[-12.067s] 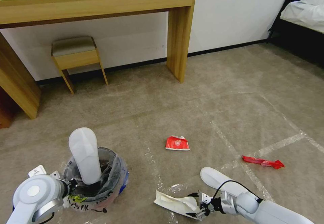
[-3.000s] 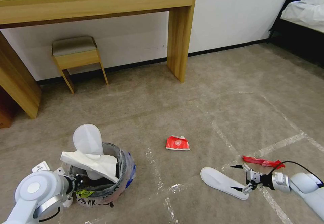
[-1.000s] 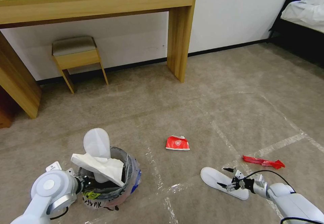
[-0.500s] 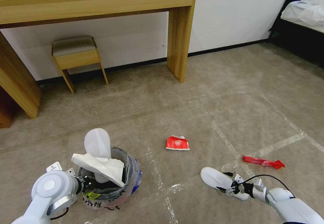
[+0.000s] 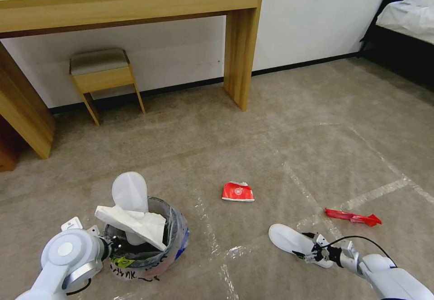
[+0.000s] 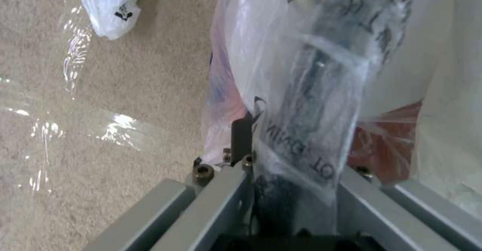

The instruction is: Pick up the trash bin and place the garbage on the floor into it.

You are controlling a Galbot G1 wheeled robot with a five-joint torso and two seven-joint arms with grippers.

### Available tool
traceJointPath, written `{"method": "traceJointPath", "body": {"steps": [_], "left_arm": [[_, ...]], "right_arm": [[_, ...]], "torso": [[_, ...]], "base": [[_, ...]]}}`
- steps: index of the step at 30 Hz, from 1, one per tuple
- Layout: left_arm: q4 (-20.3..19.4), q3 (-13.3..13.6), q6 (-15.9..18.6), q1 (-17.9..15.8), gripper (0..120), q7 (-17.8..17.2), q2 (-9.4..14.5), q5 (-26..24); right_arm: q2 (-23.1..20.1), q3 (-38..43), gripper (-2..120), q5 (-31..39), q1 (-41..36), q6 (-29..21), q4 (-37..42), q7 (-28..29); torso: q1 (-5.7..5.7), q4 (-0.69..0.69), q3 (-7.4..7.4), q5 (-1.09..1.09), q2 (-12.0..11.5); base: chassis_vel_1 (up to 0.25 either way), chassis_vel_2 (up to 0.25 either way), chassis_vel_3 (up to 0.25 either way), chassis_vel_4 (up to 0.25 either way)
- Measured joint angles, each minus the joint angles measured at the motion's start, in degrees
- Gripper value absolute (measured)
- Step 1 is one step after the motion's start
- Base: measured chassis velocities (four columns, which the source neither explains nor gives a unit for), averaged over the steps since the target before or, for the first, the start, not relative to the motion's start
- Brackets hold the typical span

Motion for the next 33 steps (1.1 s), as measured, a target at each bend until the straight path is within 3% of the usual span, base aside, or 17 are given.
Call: {"method": "traceJointPath", "body": {"steps": [13, 33], "left_arm": [[-0.22, 0.05, 0.01, 0.13, 0, 0.01, -0.04, 0.2], [-0.64, -0.32, 0.04, 0.58, 0, 0.32, 0.03, 1.03]], "right_arm": [[-0.01, -0.29, 100, -0.24, 0.41, -0.77, -0.26, 2.43], [1.83, -1.18, 100, -0.64, 2.31, -2.57, -1.52, 1.47]], "torso": [[0.0, 0.0, 0.0, 0.01, 0.0], [0.0, 0.0, 0.0, 0.0, 0.0]], "base": [[0.0, 0.0, 0.0, 0.0], [0.0, 0.0, 0.0, 0.0]]}}
